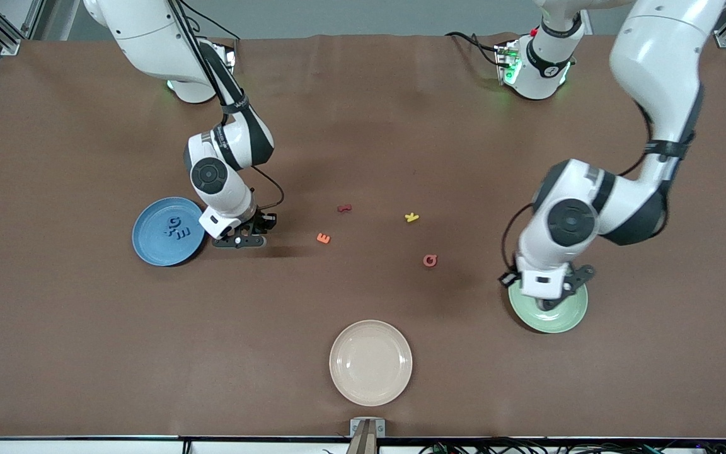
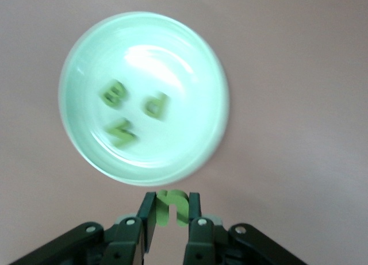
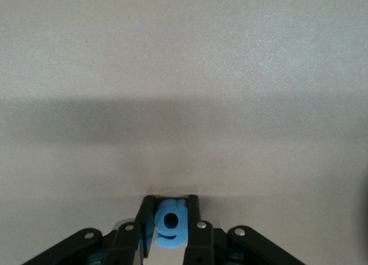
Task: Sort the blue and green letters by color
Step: 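Place the blue g on the blue plate while the left gripper places green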
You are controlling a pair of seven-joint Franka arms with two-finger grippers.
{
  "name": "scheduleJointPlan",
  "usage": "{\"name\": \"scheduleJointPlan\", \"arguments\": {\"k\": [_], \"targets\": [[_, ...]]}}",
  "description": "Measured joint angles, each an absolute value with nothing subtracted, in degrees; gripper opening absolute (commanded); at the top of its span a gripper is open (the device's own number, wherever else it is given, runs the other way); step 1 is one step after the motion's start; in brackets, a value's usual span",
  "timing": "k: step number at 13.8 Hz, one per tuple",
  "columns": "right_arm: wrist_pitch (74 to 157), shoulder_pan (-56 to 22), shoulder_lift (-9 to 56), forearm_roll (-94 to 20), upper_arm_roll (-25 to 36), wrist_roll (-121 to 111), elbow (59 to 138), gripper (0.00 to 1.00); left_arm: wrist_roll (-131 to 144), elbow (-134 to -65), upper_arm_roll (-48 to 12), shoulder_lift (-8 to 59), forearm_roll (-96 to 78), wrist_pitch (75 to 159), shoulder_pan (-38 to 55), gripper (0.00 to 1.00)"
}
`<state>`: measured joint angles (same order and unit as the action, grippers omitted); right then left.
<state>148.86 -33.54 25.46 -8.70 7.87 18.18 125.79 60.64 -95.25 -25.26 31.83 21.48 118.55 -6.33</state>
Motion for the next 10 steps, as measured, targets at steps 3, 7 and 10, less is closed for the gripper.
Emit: {"name": "scheduleJointPlan", "arguments": {"k": [3, 7, 10], "targets": [[145.0, -33.2, 24.4, -8.8, 8.3, 18.1, 125.1, 0.08, 50.8, -98.9, -25.3, 32.0, 21.5, 119.0, -13.7, 0.04], [137.2, -27.2, 18.7, -8.8, 9.1, 9.7, 124.4, 0.08, 45.7, -100.3, -25.3, 34.2, 21.5, 120.8, -17.2, 0.89], [135.5, -19.8, 16.7, -8.8, 9.5, -1.8, 124.6, 0.08, 44.0, -99.8, -25.3, 34.9, 21.5, 121.9, -17.4, 1.0]]}}
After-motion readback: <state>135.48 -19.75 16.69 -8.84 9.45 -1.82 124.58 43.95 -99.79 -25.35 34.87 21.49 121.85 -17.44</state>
